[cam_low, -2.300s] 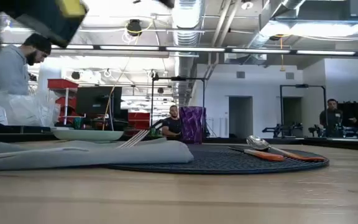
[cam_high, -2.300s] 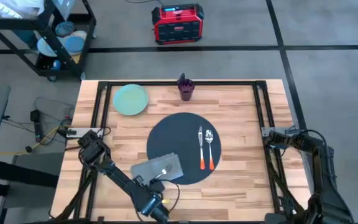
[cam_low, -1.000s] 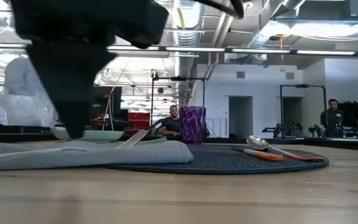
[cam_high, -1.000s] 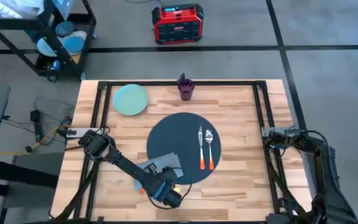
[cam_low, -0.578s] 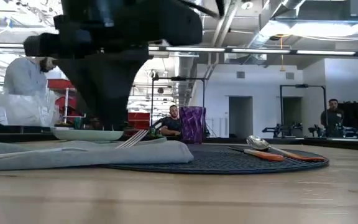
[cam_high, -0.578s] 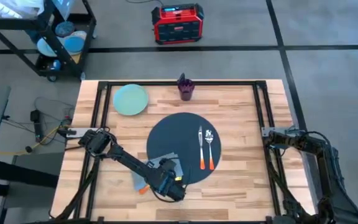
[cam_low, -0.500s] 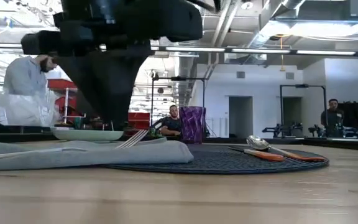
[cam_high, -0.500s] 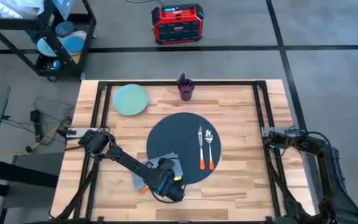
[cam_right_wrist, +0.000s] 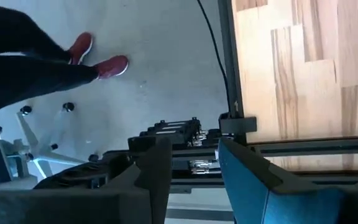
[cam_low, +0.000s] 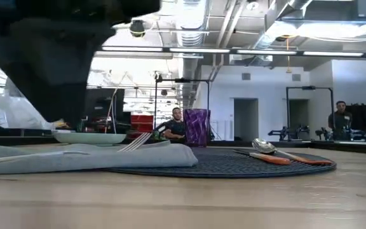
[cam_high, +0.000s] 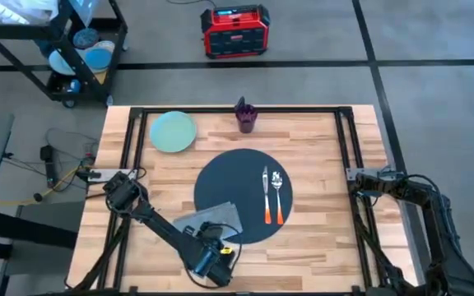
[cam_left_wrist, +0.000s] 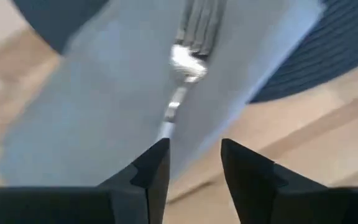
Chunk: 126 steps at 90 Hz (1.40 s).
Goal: Set table place
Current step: Put the orange fork on the table napkin
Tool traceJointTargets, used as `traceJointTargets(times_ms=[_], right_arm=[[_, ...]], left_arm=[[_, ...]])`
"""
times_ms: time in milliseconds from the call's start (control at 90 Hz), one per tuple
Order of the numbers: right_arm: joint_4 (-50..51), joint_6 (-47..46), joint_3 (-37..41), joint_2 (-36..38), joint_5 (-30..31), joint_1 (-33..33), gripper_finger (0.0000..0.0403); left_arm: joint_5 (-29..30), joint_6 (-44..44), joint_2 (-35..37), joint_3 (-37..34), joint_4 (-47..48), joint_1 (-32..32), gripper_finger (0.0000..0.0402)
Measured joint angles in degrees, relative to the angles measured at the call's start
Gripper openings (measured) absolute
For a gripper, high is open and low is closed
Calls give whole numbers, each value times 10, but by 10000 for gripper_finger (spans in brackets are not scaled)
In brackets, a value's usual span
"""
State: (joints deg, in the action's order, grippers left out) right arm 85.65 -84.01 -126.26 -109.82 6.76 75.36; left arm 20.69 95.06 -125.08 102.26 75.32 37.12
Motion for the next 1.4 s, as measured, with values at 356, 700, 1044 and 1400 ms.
traceJointTargets(times_ms=[356, 700, 1044, 1400], right_arm=[[-33, 15, 0, -1, 0, -27, 119], [-38, 29, 0, -1, -6, -56, 119], [-52, 28, 0, -1, -49, -79, 119], [-88, 15, 0, -2, -55, -84, 119]], left_arm=[[-12, -203, 0, -5, -1, -41, 130], [-26, -228, 0, -28, -42, -60, 130], [-45, -246, 0, -28, -2, -48, 130], [-54, -280, -1, -34, -39, -44, 130]])
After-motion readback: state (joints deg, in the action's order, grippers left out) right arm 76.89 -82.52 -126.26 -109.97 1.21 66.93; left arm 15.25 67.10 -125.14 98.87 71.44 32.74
